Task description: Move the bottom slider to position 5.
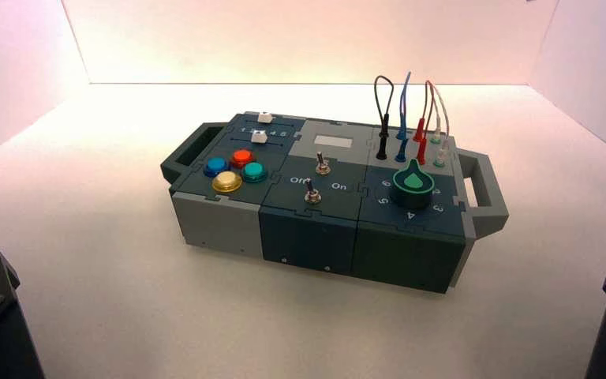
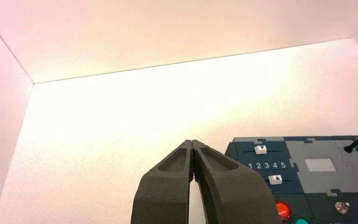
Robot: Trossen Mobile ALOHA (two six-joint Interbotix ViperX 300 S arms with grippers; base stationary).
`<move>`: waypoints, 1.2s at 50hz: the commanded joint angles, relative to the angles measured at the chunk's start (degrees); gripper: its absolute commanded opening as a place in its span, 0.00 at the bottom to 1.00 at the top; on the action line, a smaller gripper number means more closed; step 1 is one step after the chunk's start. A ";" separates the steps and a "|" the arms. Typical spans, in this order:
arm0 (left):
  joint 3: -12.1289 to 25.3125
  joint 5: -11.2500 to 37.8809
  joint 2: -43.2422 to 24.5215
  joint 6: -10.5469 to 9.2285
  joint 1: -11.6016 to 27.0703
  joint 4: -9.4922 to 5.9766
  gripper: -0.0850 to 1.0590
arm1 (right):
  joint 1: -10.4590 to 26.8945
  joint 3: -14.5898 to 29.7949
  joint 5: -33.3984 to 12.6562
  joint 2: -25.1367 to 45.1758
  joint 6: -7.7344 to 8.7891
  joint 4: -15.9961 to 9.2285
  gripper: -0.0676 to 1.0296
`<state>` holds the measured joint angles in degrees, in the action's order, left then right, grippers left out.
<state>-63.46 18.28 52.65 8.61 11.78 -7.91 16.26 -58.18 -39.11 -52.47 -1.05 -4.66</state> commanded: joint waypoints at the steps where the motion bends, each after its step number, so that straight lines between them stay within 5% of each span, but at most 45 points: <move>1: 0.79 -0.70 -1.23 0.35 -0.26 0.18 0.05 | 0.00 0.18 0.44 0.09 0.26 0.70 0.04; 27: 0.79 -0.09 -2.02 0.79 -0.26 0.18 0.05 | -0.09 -1.41 0.97 -0.70 0.09 0.97 0.04; 41: 2.37 3.08 -8.79 0.88 1.14 -0.18 0.04 | -0.09 -1.67 1.85 0.09 -0.18 0.97 0.04; 51: 10.90 12.22 -23.64 0.35 11.51 -0.88 0.05 | -0.09 -1.58 2.02 1.49 -0.26 0.97 0.04; 60: 16.88 16.61 -32.78 0.26 16.26 -0.97 0.05 | -0.09 -1.67 2.11 1.41 -0.26 0.97 0.04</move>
<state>-51.68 32.52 25.14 8.96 25.31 -8.70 16.35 -60.73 -37.53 -51.15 -1.14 -3.69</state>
